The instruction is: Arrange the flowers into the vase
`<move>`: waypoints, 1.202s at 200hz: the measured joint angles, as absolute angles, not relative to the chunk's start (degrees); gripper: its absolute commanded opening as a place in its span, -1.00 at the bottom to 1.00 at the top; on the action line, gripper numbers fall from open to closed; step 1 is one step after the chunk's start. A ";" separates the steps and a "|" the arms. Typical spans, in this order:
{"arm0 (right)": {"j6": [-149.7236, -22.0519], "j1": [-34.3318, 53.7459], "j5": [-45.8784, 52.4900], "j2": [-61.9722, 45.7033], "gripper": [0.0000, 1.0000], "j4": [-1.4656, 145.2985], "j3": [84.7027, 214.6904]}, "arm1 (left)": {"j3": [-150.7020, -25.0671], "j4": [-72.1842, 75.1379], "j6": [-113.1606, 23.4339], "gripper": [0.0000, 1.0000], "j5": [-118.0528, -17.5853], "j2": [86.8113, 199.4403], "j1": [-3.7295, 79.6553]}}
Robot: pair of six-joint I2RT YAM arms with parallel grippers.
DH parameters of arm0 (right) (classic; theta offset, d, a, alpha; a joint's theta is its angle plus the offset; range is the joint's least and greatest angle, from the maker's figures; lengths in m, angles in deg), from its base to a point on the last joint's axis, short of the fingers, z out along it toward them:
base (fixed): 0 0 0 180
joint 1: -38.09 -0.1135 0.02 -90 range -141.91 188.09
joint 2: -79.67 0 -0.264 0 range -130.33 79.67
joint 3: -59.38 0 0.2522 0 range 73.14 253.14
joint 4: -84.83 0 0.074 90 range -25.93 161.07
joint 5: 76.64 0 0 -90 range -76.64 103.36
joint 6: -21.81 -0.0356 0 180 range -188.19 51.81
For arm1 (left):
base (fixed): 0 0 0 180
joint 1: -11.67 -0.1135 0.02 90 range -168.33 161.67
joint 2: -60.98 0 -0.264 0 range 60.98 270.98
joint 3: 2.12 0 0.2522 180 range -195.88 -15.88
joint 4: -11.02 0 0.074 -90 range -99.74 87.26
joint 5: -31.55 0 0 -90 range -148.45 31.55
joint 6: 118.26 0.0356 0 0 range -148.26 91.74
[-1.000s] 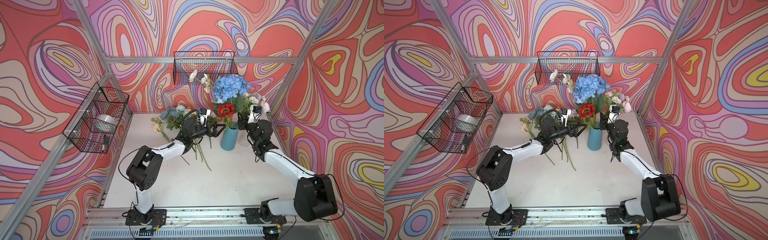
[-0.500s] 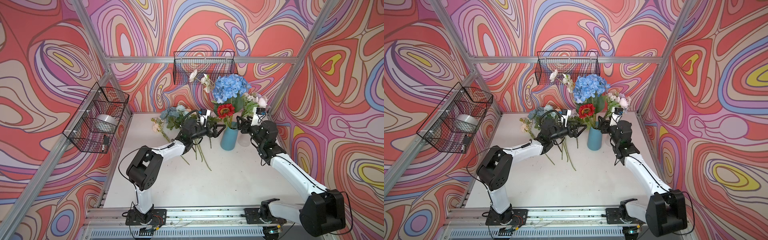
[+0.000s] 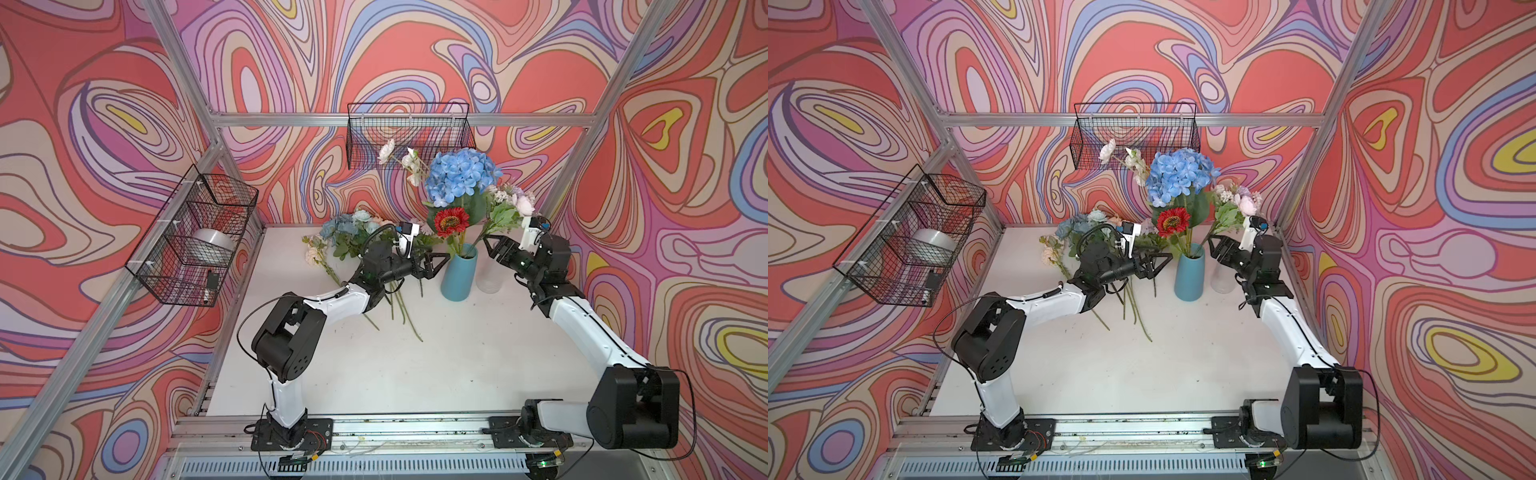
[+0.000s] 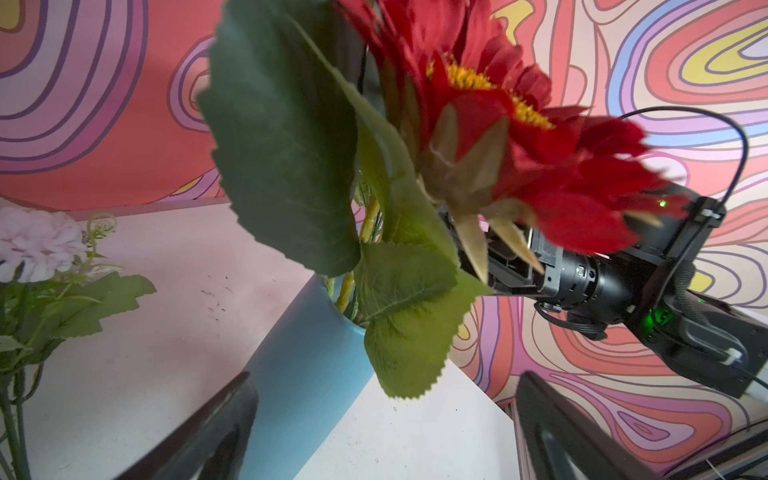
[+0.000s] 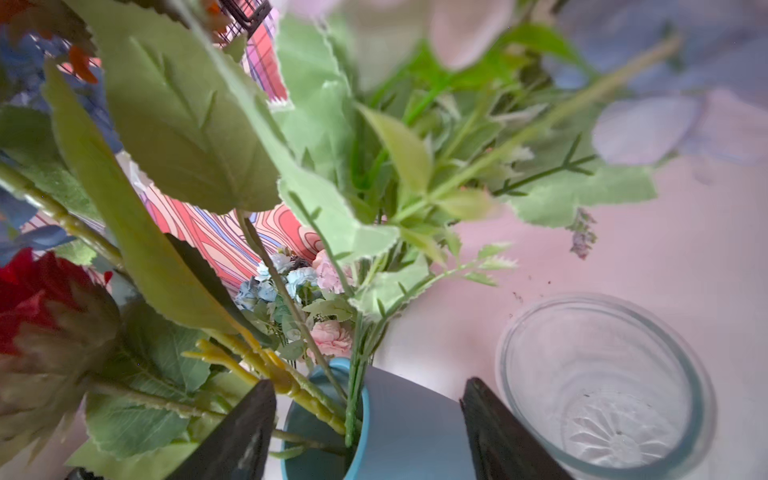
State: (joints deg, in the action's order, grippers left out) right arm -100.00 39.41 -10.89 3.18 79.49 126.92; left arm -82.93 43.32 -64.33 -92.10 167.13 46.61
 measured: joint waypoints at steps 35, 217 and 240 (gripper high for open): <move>-103.52 39.52 -14.10 -0.36 0.41 84.69 126.92 | -82.67 43.85 -64.33 1.00 -92.10 167.13 46.61; -105.66 39.57 -17.93 -11.07 -1.00 100.37 129.68 | -82.10 43.82 -63.83 1.00 -92.03 167.11 46.61; -100.22 38.76 -16.86 -9.56 -1.00 98.44 129.37 | -82.08 43.85 -63.85 1.00 -92.03 167.00 46.61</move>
State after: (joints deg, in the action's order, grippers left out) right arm -100.22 38.76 -16.86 -9.56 98.44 129.37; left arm -82.08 43.85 -63.85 -92.03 167.00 46.61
